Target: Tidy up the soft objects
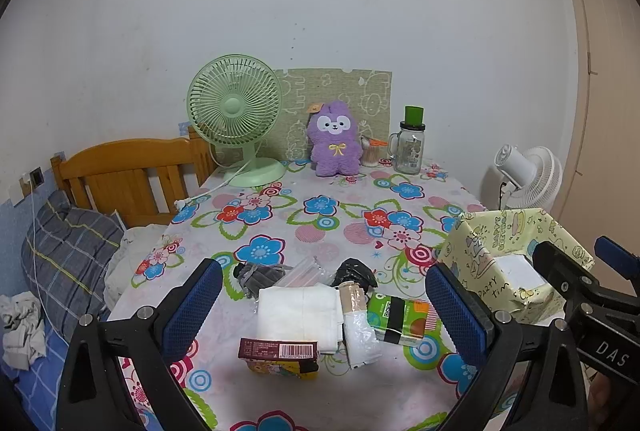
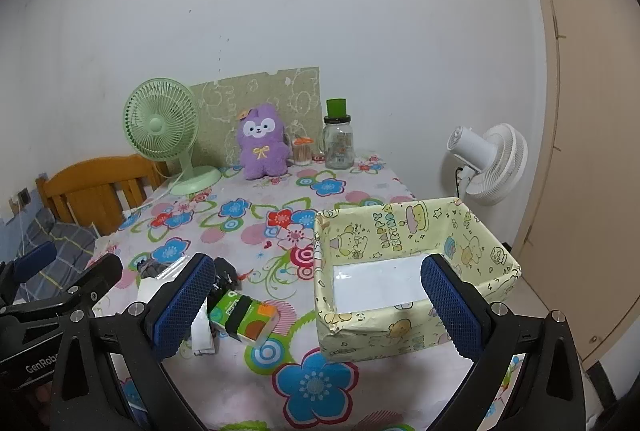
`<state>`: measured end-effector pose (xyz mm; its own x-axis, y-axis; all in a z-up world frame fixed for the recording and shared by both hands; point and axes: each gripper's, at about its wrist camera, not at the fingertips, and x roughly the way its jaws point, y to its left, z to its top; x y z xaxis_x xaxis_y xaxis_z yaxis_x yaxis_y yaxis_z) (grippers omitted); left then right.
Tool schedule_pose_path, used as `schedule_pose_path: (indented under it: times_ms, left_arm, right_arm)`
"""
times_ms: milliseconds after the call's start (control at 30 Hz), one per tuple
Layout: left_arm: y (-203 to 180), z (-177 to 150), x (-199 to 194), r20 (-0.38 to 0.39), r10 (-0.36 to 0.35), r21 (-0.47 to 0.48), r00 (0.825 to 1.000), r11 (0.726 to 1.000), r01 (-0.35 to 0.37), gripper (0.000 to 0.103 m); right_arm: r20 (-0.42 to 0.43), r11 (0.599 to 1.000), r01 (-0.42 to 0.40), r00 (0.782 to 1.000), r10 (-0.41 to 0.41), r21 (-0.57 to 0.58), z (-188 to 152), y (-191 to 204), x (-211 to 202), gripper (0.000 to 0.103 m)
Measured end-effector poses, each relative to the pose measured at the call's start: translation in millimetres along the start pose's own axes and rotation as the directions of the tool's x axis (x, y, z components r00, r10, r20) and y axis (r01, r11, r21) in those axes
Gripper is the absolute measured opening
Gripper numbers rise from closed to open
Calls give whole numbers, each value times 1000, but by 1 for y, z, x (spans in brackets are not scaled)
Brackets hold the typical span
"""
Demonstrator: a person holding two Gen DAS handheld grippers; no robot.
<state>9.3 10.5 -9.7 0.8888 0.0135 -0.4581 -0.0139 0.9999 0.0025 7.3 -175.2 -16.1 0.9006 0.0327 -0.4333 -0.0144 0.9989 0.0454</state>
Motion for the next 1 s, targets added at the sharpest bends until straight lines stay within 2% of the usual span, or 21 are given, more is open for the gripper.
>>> schedule_pose_path:
  times_ms: [1000]
  left_arm:
    - [1,0,0,0,-2,-1,1000,1000,2,101]
  right_arm:
    - [2,1000,-1,1000,1,-9,2,3,-1,103]
